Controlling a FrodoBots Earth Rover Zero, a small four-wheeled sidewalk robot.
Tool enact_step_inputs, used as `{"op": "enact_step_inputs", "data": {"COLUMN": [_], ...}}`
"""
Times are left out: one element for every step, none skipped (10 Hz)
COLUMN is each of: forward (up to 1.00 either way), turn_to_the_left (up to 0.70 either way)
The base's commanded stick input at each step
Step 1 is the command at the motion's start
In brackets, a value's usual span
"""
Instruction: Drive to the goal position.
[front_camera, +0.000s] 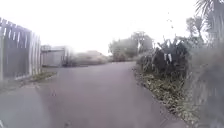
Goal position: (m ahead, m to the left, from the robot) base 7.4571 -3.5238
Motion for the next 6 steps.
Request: {"op": "enact_step_inputs", "data": {"forward": [0.7, 0.7, 0.7, 0.7, 0.7, 0.7], "turn_to_the_left": [0.0, 0.0, 0.0, 0.0, -0.04, -0.09]}}
